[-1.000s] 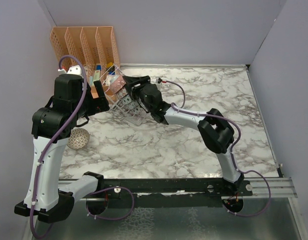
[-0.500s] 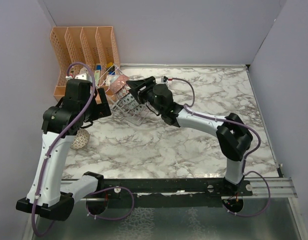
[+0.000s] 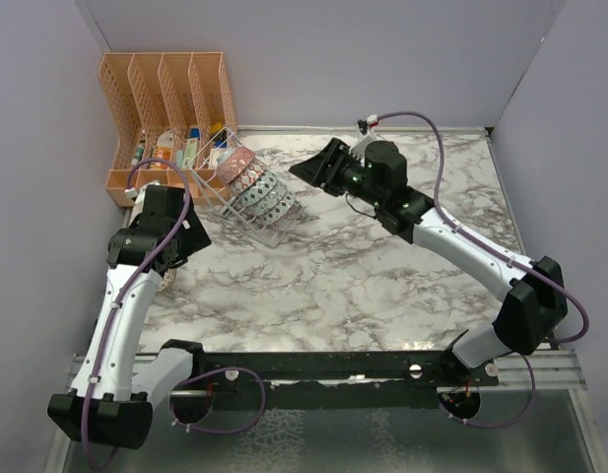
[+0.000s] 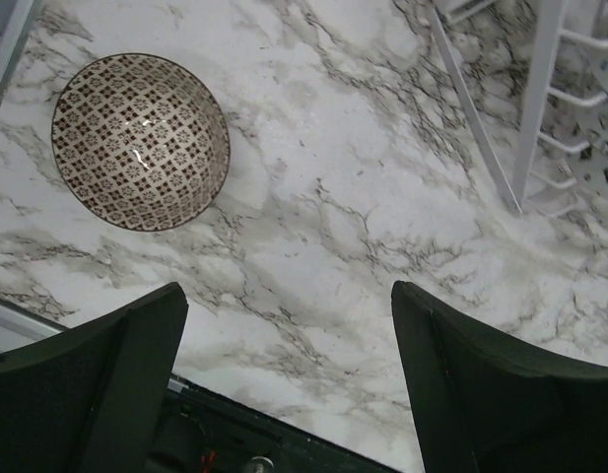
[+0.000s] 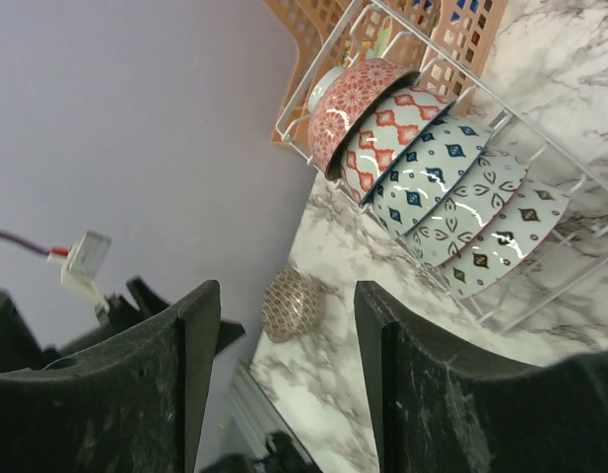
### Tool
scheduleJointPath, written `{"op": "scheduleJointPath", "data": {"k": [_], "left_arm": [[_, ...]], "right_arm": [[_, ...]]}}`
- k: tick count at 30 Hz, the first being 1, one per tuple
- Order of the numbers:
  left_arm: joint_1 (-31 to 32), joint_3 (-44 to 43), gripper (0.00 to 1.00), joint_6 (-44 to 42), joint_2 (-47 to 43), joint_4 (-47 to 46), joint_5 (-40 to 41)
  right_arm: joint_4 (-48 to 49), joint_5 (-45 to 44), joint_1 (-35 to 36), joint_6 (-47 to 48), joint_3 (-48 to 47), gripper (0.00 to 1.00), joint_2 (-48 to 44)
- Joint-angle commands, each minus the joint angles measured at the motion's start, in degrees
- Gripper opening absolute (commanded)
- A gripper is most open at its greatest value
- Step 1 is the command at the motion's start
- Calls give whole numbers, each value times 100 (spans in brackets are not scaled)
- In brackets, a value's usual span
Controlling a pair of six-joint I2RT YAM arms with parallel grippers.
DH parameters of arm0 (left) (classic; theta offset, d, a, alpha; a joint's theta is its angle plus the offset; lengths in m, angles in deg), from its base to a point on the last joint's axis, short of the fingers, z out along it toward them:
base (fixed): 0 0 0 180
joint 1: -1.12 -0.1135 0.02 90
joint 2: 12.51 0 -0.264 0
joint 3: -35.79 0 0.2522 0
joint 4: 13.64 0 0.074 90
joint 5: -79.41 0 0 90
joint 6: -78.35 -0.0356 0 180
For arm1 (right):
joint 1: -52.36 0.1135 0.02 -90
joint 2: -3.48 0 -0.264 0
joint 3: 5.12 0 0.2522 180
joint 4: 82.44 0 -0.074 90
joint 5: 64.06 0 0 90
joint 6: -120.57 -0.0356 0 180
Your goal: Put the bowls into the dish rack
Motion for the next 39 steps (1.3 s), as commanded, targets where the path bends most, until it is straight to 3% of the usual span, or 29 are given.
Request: {"op": "scheduleJointPath", "data": {"k": [1, 7, 14, 26, 34, 39], "left_arm": [[-830, 437, 85, 0, 21, -742, -325], [-1079, 1257, 76, -19, 176, -1361, -552], [-1079, 1976, 73, -60, 684, -2218, -394], [-1097, 1610, 69, -840, 1525, -2799, 316], [-1403, 1944, 50, -1057, 1918, -3133, 241], [-1600, 2065, 46, -1081, 2004, -3203, 123]], "right_arm": [[-1282, 1463, -461, 1808, -359, 57, -247], [-1448, 2565, -1246, 2137, -67, 56, -302], [-1755, 2606, -1398, 2795, -201, 56, -344], [-1800, 2465, -1397, 2886, 6, 56, -500], [-1924, 2649, -1409, 2837, -222, 55, -218], [-1946, 2648, -1407, 2878, -294, 55, -145]]}}
